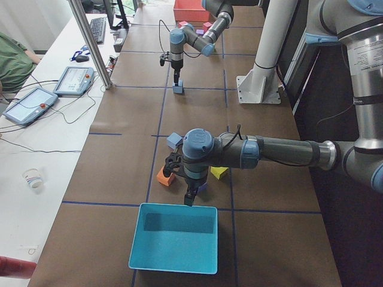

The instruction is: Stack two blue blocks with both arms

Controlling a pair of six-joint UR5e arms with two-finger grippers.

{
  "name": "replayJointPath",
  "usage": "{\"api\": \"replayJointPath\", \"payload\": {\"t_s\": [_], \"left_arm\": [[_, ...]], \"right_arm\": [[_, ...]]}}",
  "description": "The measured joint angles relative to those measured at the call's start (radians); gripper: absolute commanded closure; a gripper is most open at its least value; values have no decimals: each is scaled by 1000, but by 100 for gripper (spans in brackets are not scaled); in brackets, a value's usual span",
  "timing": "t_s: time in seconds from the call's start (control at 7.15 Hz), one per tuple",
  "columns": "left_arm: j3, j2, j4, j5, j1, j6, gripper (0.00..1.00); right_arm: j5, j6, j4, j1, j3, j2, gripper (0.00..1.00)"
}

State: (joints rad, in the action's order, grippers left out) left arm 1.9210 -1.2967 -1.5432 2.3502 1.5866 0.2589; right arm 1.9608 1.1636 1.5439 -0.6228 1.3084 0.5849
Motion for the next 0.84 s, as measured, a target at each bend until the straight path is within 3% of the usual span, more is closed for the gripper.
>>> {"api": "replayJointPath", "payload": {"t_s": [0.28,0.42,0.84], "left_arm": [[0,-9,-9,-5,-1,-6,0],[-1,-25,-25,-3,-1,-9,0],[-19,-102,-78,3,-2,-24,0]], "right_arm": [[85,-160,129,-123,107,48,0],[129,-296,162,-197,178,135,0],[245,-833,174,-458,393,522,0]]}}
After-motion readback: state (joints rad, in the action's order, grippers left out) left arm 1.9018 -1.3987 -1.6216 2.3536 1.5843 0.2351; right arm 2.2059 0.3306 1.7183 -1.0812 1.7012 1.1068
